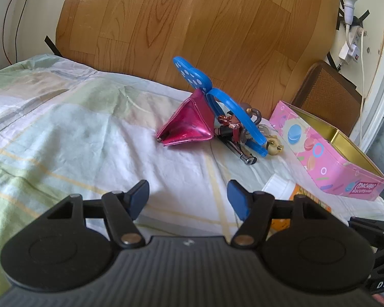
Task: Organize rigid objects
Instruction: 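Hold the pill bottle in the right tool above the sheet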
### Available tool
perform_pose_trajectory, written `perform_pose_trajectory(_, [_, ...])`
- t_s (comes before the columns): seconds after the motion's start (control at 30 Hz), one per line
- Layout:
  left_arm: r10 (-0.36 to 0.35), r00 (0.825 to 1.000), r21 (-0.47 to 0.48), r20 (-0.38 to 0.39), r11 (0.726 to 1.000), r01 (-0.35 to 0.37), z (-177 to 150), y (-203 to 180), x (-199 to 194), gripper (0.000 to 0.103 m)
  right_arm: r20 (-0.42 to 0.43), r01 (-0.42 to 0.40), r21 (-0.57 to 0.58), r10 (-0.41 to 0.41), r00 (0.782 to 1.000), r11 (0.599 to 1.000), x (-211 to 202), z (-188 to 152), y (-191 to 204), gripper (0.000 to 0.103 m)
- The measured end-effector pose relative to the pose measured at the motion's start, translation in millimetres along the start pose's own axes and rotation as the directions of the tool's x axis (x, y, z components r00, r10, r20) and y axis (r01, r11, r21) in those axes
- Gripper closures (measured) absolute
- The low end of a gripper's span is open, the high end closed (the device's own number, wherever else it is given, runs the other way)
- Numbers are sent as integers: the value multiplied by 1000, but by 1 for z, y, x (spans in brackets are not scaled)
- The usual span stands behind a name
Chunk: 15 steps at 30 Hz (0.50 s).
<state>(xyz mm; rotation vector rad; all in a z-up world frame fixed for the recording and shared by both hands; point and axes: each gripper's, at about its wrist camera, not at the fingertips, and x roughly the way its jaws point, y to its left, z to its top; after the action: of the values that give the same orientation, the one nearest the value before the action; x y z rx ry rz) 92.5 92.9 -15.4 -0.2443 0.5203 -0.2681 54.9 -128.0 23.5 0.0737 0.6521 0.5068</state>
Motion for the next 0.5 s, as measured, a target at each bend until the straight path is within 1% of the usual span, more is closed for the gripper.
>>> perform_pose_trajectory(0.03, [0,1000,0,0,1000,0,0,0,0,34,1,-1,2,1,1000,1000,0,0,-1,43])
perform_pose_trajectory(0.07, [-1,1000,0,0,1000,1,0,0,0,34,3,0,6,0,1000,1000,0,0,-2,48])
perform_pose_trajectory(0.5, [1,1000,-2,1,1000,-1,0,-1,-1,34,16,1,40,-2,1000,999,-2,0,-6,49])
